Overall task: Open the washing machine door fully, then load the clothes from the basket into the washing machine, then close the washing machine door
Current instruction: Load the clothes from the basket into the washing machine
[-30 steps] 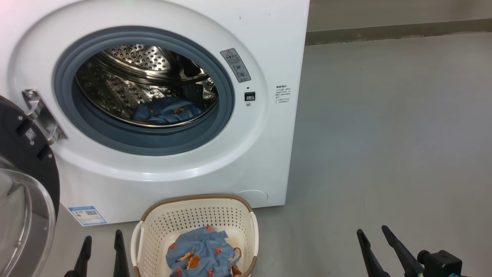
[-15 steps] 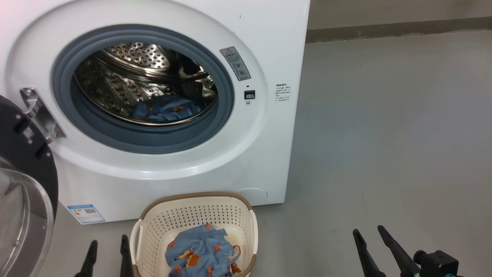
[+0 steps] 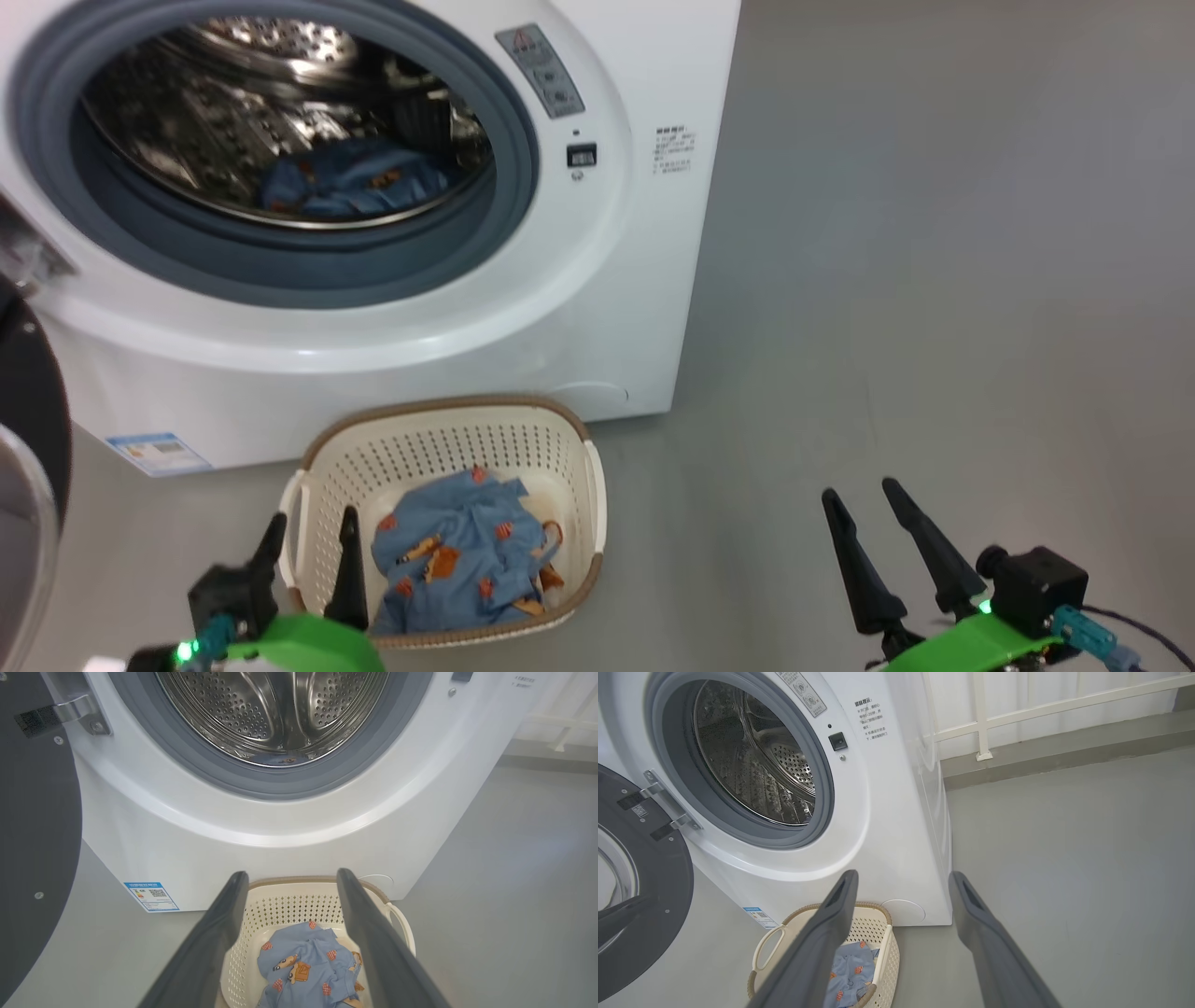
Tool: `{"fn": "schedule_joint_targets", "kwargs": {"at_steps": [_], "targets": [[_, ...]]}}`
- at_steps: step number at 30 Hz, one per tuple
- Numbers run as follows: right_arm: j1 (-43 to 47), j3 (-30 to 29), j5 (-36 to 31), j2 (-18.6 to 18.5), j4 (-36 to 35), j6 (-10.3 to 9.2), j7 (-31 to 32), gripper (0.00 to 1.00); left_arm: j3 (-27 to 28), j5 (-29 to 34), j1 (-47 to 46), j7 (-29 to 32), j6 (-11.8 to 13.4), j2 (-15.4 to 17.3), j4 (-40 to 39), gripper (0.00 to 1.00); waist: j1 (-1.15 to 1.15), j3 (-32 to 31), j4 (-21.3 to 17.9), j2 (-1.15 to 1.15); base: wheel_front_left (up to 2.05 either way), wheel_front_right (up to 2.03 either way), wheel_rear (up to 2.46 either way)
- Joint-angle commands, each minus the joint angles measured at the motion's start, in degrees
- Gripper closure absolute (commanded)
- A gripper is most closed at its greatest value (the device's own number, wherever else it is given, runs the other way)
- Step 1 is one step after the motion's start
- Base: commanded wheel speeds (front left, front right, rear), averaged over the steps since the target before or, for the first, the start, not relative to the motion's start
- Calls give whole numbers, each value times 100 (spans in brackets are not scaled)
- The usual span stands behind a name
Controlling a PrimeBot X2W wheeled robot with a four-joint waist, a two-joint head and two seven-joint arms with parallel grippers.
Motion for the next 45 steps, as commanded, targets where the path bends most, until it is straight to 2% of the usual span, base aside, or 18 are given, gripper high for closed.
{"fn": "schedule_joint_targets", "kwargs": {"at_steps": [1,11,33,45], "targets": [[-195,143,22,-12,-152,9,-68,0,154,45,-260,19,-17,93,-34,0,0,521,-132,0,0,0,0],[-898,216,44,130,-145,9,-68,0,24,61,-1702,390,-93,223,1318,0,0,1521,-374,0,0,0,0],[-1573,410,88,187,-128,9,-68,0,-127,108,-3540,724,-32,516,4076,0,0,2790,-842,0,0,0,0],[-1857,593,105,157,-109,9,-68,0,-154,13,-4268,641,-37,538,4899,0,0,3374,-1095,0,0,0,0]]}}
